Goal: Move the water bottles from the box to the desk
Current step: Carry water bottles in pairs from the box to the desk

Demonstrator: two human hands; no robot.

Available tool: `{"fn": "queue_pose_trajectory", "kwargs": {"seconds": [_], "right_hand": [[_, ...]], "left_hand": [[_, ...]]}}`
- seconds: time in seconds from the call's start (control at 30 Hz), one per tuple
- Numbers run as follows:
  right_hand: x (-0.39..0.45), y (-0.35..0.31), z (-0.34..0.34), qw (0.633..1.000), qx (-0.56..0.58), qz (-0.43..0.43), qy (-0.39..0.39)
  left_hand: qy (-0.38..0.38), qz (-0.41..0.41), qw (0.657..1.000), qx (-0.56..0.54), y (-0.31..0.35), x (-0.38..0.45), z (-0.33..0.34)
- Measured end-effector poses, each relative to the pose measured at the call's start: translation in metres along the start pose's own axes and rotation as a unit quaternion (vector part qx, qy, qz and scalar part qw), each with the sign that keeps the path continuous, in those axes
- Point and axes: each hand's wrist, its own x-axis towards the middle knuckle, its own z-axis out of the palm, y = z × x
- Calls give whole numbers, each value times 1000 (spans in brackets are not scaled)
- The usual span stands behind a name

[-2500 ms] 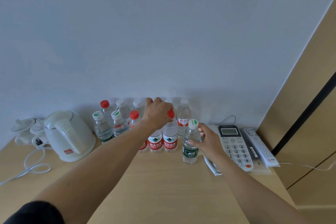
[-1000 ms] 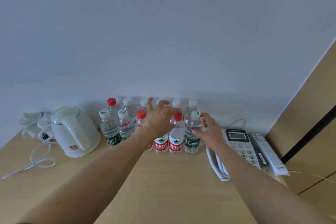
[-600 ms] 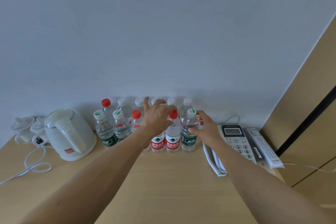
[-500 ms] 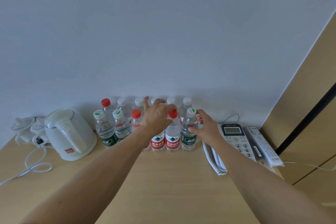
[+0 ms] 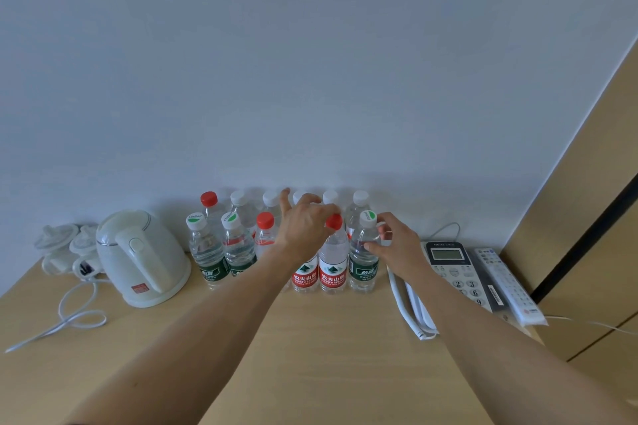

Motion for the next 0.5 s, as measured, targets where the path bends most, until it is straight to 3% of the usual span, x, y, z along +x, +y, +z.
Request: {"fn": "queue_pose_trajectory", "kwargs": {"seconds": [0.5], "right_hand": [[0,0,3,1000,-5,-11,12]], "left_hand": [[9,-17,1000,7,7,1,0]]}}
